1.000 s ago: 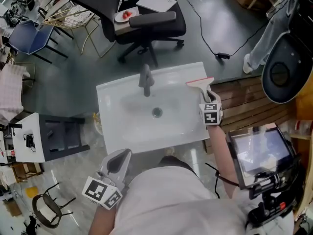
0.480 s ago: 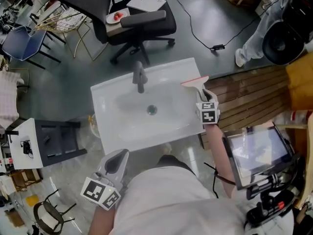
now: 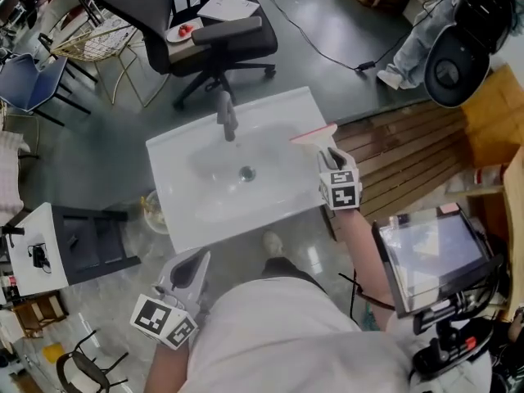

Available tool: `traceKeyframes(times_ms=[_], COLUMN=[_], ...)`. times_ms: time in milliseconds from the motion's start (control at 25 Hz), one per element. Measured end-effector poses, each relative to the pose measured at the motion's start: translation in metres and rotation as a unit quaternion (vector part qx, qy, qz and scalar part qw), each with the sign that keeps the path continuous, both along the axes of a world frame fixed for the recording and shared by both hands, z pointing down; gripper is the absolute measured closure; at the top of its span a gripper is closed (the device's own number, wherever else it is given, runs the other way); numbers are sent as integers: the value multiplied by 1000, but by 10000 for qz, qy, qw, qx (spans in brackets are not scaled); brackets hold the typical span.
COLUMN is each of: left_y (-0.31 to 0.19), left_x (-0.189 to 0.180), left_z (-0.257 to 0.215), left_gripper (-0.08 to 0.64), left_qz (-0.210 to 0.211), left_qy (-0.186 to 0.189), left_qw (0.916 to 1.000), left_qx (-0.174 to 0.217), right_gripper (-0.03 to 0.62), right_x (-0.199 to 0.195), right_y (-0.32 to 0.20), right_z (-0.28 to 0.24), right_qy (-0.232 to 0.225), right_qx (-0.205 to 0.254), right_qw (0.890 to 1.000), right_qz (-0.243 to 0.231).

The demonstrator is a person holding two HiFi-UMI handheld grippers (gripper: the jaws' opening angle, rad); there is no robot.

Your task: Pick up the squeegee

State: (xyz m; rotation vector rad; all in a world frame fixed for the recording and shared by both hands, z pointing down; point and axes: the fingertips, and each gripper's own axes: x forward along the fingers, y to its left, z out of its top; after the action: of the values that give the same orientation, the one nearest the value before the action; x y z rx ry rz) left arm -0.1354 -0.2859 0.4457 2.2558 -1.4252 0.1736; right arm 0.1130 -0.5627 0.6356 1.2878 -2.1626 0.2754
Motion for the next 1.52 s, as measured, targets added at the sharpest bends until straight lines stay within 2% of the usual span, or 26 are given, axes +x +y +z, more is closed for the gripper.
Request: traceKeyframes(times_ms=[360, 600, 960, 1520], left_y=[56, 95, 151, 201], left_x=[-16, -26, -46, -57], left_z=[-3, -10, 1, 5], left_gripper=[552, 552, 552, 552], left_qz=[165, 309, 409, 501], left_qy=[109, 191, 243, 295], left_qw=[9996, 9987, 9982, 9974], left_qx=[211, 347, 375, 417], right_gripper=[490, 490, 489, 490], right_x=[-13, -21, -42, -63], right_y=[67, 113, 188, 273], right_z=[-43, -69, -95, -126], right_qy=[-218, -194, -336, -391], right_qx=[127, 301, 348, 439], right_qw=[9996, 9993, 9988, 9982], right_qz=[90, 138, 58, -152])
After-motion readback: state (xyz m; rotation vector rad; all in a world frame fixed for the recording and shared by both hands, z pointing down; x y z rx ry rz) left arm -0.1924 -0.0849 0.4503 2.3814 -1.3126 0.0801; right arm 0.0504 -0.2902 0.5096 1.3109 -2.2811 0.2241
